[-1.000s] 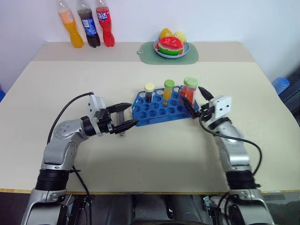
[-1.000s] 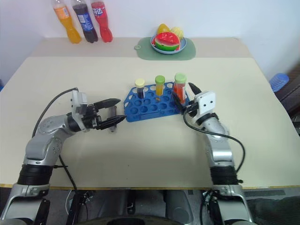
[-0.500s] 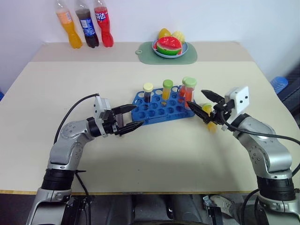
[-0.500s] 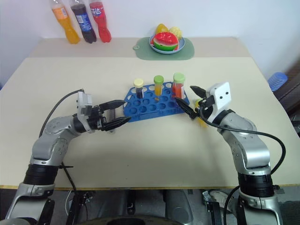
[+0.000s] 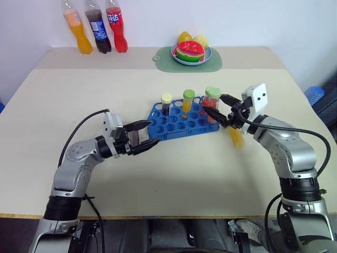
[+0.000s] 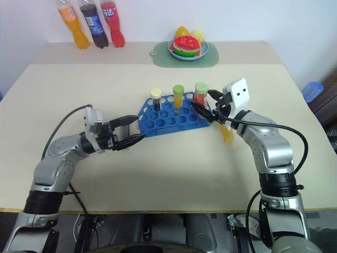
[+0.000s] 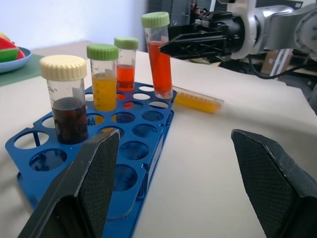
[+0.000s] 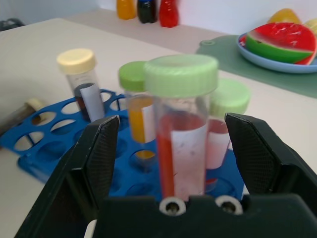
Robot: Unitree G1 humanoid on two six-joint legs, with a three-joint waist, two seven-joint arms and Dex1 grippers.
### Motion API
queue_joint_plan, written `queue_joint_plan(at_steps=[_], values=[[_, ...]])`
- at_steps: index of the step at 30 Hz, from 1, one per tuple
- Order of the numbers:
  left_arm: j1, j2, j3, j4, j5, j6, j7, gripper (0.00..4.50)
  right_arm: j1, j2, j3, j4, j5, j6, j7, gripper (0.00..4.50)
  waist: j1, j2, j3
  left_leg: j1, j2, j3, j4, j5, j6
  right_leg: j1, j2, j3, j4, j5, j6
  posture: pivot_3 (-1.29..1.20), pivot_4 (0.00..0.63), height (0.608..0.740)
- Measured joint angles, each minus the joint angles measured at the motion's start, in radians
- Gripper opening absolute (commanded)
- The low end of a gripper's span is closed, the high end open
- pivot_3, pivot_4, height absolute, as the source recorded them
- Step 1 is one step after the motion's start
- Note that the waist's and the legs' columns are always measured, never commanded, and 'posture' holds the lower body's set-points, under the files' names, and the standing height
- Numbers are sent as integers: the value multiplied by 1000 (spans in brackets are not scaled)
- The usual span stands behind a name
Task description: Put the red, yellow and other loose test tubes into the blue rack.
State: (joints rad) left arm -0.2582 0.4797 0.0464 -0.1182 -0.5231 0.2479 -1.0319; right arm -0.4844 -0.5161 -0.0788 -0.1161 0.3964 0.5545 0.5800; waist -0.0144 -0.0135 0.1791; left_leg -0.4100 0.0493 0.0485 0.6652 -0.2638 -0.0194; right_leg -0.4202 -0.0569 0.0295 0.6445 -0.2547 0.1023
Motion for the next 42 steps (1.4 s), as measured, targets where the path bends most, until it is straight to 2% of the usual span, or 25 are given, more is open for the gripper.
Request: queue_joint_plan(at_steps=[9, 16, 28, 34, 42], values=[[16, 4, 7, -10, -3, 2, 12, 3732, -3, 29, -8, 29, -64, -43, -82, 3756, 1, 0, 0, 0, 0, 0, 0, 0, 0, 0, 0, 0, 0, 0, 0, 0, 150, 740], [4, 4, 6, -9, -3, 2, 9, 3732, 53, 29, -31, 8, -64, -39, -111, 3756, 0, 0, 0, 0, 0, 0, 0, 0, 0, 0, 0, 0, 0, 0, 0, 0, 150, 740], [-14, 2, 1, -1, -3, 2, -9, 3732, 134, 19, -52, -147, -1, -20, -55, 3756, 0, 0, 0, 0, 0, 0, 0, 0, 0, 0, 0, 0, 0, -1, -1, 0, 150, 740], [-15, 0, -1, 2, -3, 2, -11, 3732, 166, -17, -51, -197, 24, 14, -16, 3756, 0, 0, 0, 0, 0, 0, 0, 0, 0, 0, 0, 0, 0, -1, -2, 0, 150, 740], [-15, -5, -4, 8, -1, 0, -10, 3732, 344, -227, -166, -304, 177, 261, 84, 3756, -1, -1, 0, -1, 0, 0, -1, 0, 0, 0, 0, 0, -3, -1, -2, 0, 150, 740]])
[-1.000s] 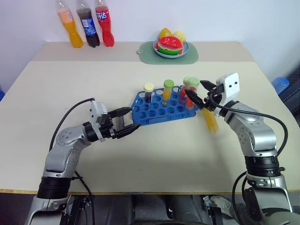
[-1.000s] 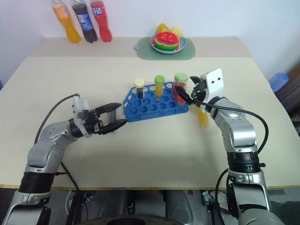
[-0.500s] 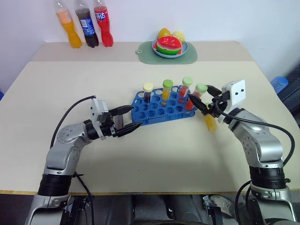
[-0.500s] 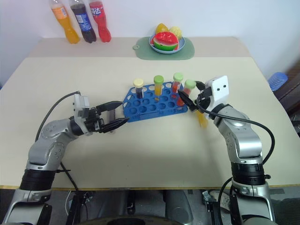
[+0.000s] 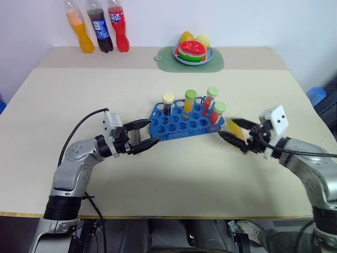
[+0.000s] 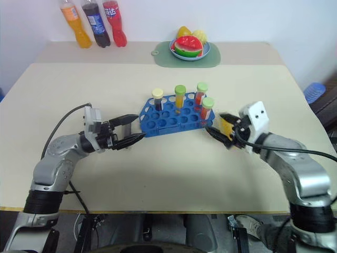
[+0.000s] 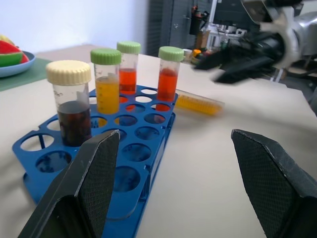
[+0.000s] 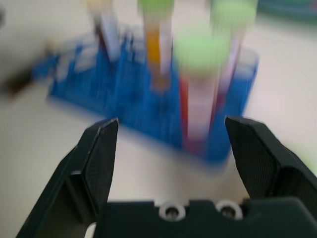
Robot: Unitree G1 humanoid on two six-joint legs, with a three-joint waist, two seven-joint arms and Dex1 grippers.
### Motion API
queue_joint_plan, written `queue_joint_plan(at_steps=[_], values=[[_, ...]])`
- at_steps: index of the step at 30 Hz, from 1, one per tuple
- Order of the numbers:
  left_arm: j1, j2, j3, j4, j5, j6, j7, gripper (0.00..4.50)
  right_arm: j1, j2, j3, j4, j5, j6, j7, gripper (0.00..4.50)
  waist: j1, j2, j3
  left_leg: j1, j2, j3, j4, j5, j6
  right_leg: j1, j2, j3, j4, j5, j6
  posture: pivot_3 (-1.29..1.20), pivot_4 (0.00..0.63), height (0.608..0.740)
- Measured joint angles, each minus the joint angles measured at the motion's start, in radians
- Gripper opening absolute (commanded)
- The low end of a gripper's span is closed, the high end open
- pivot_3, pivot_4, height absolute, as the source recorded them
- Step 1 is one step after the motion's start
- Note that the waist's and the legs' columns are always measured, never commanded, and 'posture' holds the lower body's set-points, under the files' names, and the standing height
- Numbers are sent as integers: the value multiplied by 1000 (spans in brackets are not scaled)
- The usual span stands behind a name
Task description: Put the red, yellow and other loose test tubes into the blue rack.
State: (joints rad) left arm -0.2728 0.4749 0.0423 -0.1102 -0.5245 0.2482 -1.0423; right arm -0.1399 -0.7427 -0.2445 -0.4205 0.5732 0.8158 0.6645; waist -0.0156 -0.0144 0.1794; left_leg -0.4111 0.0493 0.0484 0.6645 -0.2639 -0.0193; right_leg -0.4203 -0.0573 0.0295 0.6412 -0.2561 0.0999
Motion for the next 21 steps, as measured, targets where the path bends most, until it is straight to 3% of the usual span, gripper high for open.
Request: queue_joint_plan(at_steps=[5, 10, 21], values=[[-1, 0, -12, 2, 2, -1, -13, 3732, -62, -98, -21, 20, 13, 176, -34, 3756, -3, 0, 0, 0, 0, 0, 0, 0, 0, 0, 1, 0, -1, 0, -1, 0, 150, 740], [-12, 21, -34, 19, 15, -10, -61, 3732, -355, -102, 66, 250, -1, 390, -93, 3756, -2, 0, 0, -1, 0, 0, -1, 0, 0, -1, 1, 1, -3, 0, -1, 0, 150, 740], [-13, 95, -69, -12, 22, -13, -153, 3732, -656, -101, 341, 682, -105, 456, 13, 3756, 3, 0, 0, -14, 0, 1, 0, -1, 1, -9, 0, -1, -9, 2, 3, 0, 150, 740]])
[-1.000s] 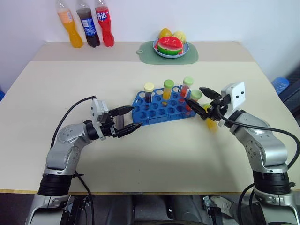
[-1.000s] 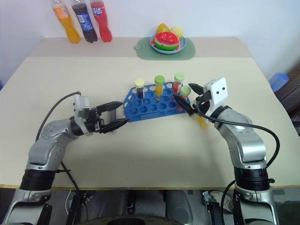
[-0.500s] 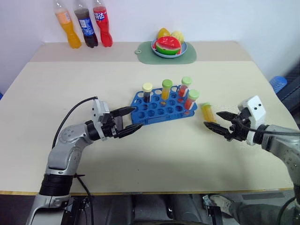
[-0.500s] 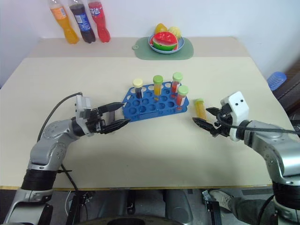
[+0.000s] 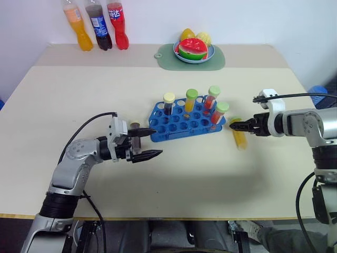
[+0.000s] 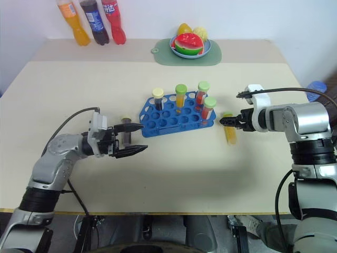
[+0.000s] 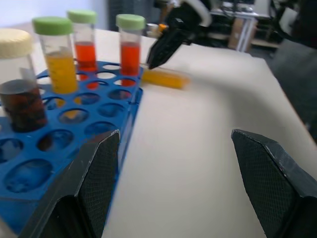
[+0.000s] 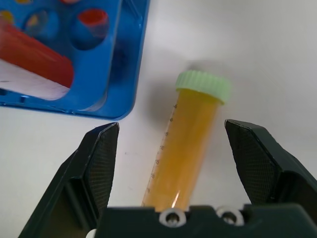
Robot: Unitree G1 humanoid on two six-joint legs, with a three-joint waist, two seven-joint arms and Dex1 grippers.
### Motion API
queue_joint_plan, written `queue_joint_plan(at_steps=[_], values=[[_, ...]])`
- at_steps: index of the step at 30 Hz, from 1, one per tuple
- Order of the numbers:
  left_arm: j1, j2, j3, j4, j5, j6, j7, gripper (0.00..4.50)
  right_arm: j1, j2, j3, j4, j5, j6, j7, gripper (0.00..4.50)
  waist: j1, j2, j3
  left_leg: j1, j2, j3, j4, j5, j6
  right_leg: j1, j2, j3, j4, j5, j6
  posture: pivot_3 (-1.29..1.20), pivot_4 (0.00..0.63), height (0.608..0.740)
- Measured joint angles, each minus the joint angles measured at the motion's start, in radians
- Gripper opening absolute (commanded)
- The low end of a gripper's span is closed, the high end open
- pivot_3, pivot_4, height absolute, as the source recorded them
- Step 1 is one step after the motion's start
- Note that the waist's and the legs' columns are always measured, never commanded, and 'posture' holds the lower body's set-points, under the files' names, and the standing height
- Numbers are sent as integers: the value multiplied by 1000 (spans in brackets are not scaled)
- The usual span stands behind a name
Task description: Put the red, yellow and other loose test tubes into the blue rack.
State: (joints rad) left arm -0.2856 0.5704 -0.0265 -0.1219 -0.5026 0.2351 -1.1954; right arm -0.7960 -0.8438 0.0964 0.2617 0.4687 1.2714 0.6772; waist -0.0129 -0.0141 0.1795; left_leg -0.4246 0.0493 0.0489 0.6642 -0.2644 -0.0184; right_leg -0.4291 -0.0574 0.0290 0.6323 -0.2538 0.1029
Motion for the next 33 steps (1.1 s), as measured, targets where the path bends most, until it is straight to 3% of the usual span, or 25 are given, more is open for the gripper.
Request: queue_joint_plan(at_steps=[4, 5, 7, 11, 12, 16, 20, 22, 26, 27, 30, 33], values=[[3, 31, -1, -31, -12, 6, -53, 3732, -40, 0, 79, 101, -65, -54, 55, 3756, 0, 0, 0, 0, 0, 0, 0, 0, 0, 0, 0, 0, 0, 0, 0, 0, 150, 740], [3, 42, -3, -38, -12, 11, -68, 3732, -48, 2, 101, 125, -81, -66, 70, 3528, 0, 0, 0, 0, 0, 0, 0, 0, 0, 0, 0, 0, 0, 0, 0, 0, 150, 740], [3, 60, -9, -50, -12, 15, -93, 3732, -64, 2, 132, 155, -113, -102, 101, 2897, -1, 0, 0, 0, 0, 0, 0, 0, 0, 0, 0, 0, 0, 0, 0, 0, 150, 740], [2, 64, -27, -59, -12, 20, -114, 3732, -74, 2, 160, 182, -155, -143, 157, 926, -1, 0, 0, 0, 0, 0, 0, 0, 0, 0, 0, 0, 0, 0, 0, 0, 150, 740], [0, 64, -30, -59, -12, 20, -114, 3732, -74, 2, 164, 182, -167, -152, 168, 802, -1, 0, 0, 0, 0, 0, 0, 0, 0, 0, 0, 0, 0, 0, 0, 0, 150, 740], [-13, 57, -35, -58, -12, 20, -111, 3732, -43, -19, 171, 149, -198, -204, 200, 801, 1, 0, 0, 0, 0, 0, 1, 0, 0, 0, 0, 0, 0, 0, 0, 0, 150, 740], [-26, 48, -39, -47, -10, 18, -107, 3732, 107, -127, 164, -2, -229, -344, 251, 801, 24, 0, 0, 0, -1, 0, 1, 0, 0, 1, -1, -1, 0, 0, 0, 0, 150, 740], [-35, 40, -39, -31, -9, 15, -106, 3732, 284, -221, 99, -156, -214, -432, 310, 801, 37, 0, 0, -1, -1, -1, 2, 0, 1, 1, -1, -2, 0, 0, 1, 0, 150, 740], [-46, 27, -38, 0, -8, 11, -105, 3732, 579, -279, -82, -397, -137, -560, 407, 801, 27, 1, 0, 0, -1, -2, 2, 0, 1, 2, 0, -2, 0, 0, 1, 0, 150, 740], [-47, 26, -37, 10, -8, 11, -104, 3732, 625, -266, -125, -449, -112, -591, 418, 801, 22, 1, 0, 1, 0, -2, 2, 0, 1, 2, 1, -2, 0, 0, 1, 0, 150, 740], [-50, 9, -38, 36, -7, -1, -101, 3732, 662, -83, -258, -594, 5, -686, 393, 801, -4, 0, 0, 5, 1, -3, 2, 0, 0, 4, 3, -1, 2, 1, 1, 0, 150, 740], [-51, -3, -37, 66, -7, -9, -92, 3732, 627, 94, -259, -673, 45, -752, 294, 801, -5, 0, 0, 8, 3, -4, 2, 0, 0, 7, 5, 0, 3, 1, 0, 0, 150, 740]])
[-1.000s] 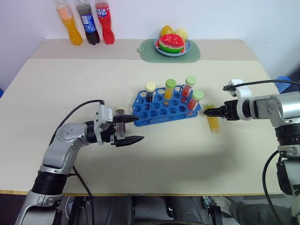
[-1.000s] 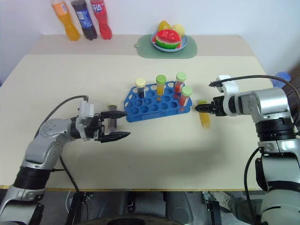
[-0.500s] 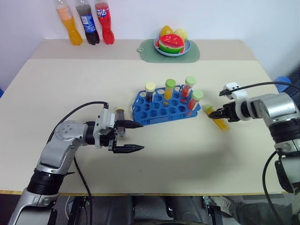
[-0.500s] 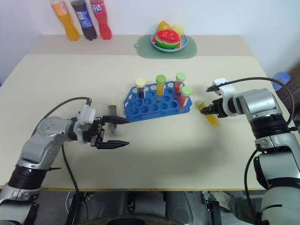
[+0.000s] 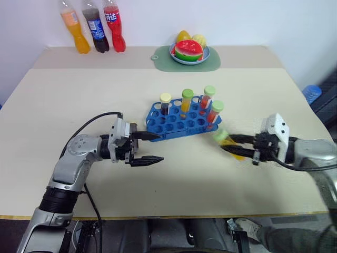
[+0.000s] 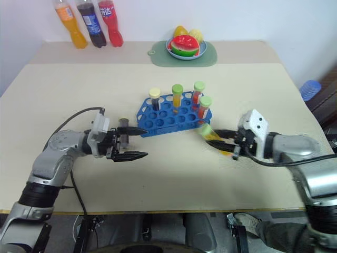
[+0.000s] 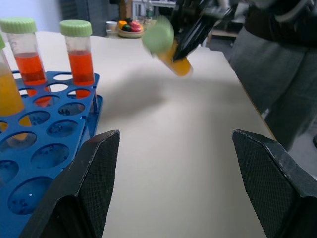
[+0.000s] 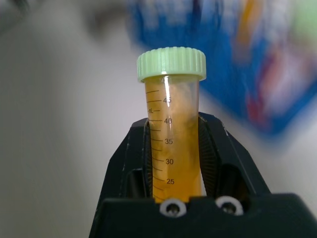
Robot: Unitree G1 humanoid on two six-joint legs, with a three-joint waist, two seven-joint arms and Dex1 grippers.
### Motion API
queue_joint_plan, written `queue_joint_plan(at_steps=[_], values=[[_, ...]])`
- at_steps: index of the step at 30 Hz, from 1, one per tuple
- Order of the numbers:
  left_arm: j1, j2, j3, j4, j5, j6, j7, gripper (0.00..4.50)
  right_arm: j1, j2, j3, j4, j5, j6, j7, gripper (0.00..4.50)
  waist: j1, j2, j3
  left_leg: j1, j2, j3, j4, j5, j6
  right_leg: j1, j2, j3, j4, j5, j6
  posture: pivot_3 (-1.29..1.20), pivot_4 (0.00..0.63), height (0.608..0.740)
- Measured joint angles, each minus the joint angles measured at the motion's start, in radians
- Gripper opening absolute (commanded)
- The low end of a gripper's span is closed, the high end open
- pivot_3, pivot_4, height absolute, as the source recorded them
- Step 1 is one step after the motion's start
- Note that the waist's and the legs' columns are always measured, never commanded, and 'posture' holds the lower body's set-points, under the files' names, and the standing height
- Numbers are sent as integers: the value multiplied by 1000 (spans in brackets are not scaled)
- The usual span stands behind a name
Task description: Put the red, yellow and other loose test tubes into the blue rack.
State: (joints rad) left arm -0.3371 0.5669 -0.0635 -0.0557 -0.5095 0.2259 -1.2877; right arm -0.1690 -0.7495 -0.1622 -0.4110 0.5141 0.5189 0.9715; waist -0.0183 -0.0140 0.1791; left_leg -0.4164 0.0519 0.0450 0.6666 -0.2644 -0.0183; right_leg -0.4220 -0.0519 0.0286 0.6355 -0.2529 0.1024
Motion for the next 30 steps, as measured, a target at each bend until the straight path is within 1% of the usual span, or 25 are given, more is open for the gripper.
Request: queue_joint_plan(at_steps=[2, 3, 4, 5, 6, 7, 9, 12, 15, 22, 30], values=[[0, 1, 1, 29, 9, -16, 1, 3732, -50, 123, 26, -2, -10, -47, -87, 801, 0, -1, 0, 0, 0, 0, 0, 0, 0, 0, 0, 0, 0, 0, 0, 0, 150, 740], [0, 1, 4, 45, 11, -18, 3, 3732, -80, 209, 52, 1, -30, -86, -150, 801, 2, -1, 0, 0, 0, 0, 0, 0, 0, 0, 0, 1, 0, 0, 0, 0, 150, 740], [0, 1, 5, 49, 11, -18, 5, 3732, -88, 241, 66, 2, -35, -102, -173, 801, 2, -1, 0, 0, 0, 0, 0, 0, 0, 0, 0, 1, 0, 0, 0, 0, 150, 740], [3, 3, 13, 56, 11, -19, 9, 3732, -109, 316, 86, 22, -57, -139, -219, 801, 4, -1, 0, 0, 0, 0, -1, 0, 0, -1, 0, 1, 1, 0, 0, 0, 150, 740], [9, 3, 27, 63, 11, -19, 17, 3732, -144, 422, 107, 71, -89, -194, -286, 801, 2, -1, -1, 0, 1, 1, -1, 0, 0, -1, 1, 1, 1, 0, 0, 0, 150, 740], [8, 3, 30, 62, 10, -19, 23, 3732, -161, 466, 135, 104, -110, -224, -319, 801, 3, 0, 0, -1, 1, 1, -1, 0, -1, -2, 0, 1, 1, 0, 0, 0, 150, 740], [17, 3, 51, 62, 7, -18, 35, 3732, -181, 515, 173, 182, -166, -301, -364, 801, 9, -1, -1, -2, 1, 1, -1, 0, -1, -2, 0, 0, 2, 0, 0, 0, 150, 740], [35, 6, 70, 55, 7, -15, 54, 3732, -205, 573, 179, 304, -238, -425, -424, 801, 8, -1, -1, -2, 0, 2, 0, 0, -1, -2, -1, 0, 1, 0, 0, 0, 150, 740], [56, 8, 81, 35, 4, -11, 71, 3732, -207, 599, 191, 407, -294, -521, -462, 801, 4, -1, -1, -2, 0, 2, -1, 1, -1, -2, -1, 0, 2, 0, 0, 0, 150, 740], [70, 14, 90, 5, -2, -6, 98, 3732, -206, 610, 194, 529, -331, -659, -474, 801, 2, -1, -1, 1, 0, 2, -1, 1, -1, -2, -1, 1, 7, 0, -1, 0, 150, 740], [90, 19, 92, -7, -4, 2, 122, 3732, -237, 621, 202, 631, -344, -759, -475, 801, 3, -1, -1, 5, 0, 2, -1, 1, -2, 0, -1, 2, 10, 0, -1, 0, 150, 740]])
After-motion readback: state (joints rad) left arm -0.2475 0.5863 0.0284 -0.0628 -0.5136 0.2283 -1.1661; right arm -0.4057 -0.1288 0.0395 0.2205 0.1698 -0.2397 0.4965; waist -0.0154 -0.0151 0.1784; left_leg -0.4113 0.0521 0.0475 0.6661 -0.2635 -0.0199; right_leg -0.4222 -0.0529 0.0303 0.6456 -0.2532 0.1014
